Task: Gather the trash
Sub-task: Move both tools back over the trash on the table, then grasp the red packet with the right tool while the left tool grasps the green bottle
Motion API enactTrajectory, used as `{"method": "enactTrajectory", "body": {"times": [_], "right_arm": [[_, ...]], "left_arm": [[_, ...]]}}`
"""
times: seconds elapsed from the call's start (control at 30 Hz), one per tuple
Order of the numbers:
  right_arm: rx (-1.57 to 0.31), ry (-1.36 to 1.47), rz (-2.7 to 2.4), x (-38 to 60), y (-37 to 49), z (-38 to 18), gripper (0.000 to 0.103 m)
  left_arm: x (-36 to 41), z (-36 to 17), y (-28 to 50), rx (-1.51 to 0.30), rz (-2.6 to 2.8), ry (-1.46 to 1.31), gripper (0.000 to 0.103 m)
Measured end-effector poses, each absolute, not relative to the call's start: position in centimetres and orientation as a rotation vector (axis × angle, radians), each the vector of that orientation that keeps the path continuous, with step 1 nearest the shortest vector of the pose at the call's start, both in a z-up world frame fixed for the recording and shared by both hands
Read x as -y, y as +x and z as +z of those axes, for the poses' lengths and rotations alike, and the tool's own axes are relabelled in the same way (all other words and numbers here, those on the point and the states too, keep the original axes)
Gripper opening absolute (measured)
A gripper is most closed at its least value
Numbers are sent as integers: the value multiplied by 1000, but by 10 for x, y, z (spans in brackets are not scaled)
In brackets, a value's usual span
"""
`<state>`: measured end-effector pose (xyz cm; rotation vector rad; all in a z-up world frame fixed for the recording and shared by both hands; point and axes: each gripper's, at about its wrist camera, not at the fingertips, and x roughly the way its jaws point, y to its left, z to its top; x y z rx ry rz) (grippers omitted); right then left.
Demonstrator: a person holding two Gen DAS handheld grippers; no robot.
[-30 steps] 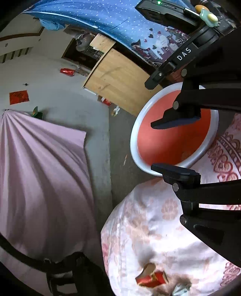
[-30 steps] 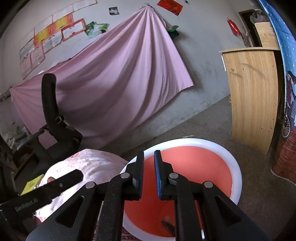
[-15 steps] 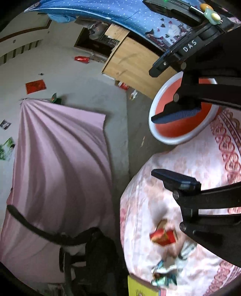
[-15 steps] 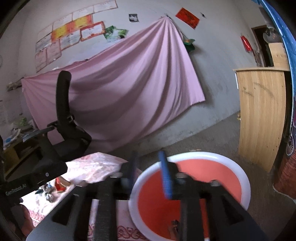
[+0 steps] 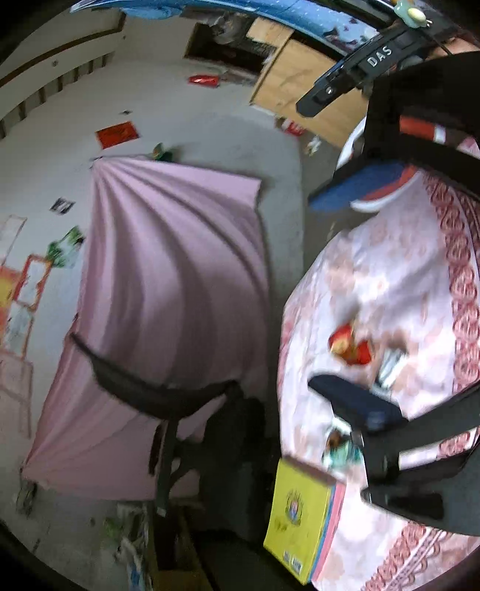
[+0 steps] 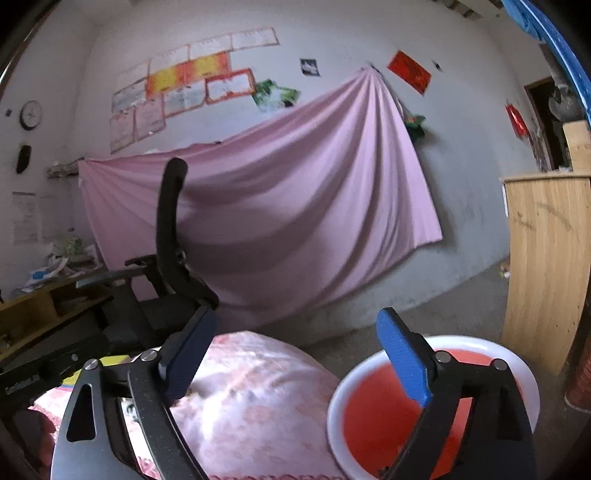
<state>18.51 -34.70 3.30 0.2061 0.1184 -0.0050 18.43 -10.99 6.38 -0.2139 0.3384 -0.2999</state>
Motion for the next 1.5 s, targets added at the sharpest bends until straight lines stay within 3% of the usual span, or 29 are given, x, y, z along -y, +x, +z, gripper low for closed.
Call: {"method": "enactTrajectory", "body": {"times": [0.03,0.63,1.23,1.3,1.5], "right_arm": [[-101,199,0,343,184,34,103],[20,12,132,262,185,35,103],[-288,-53,283,206,287,13,103],[-335,-50,301,204,298,8,98],[-473,-43,351,201,319,-6,77]], "left_arm": [[103,62,182,-322,-282,-221,101],[14,48,165,-158,-82,-175,101],[-21,28,210,-268,-54,-145,100],[-18,23,221,-316,-68,-136,100],[-8,8,251,-467,-124,-138,80]]}}
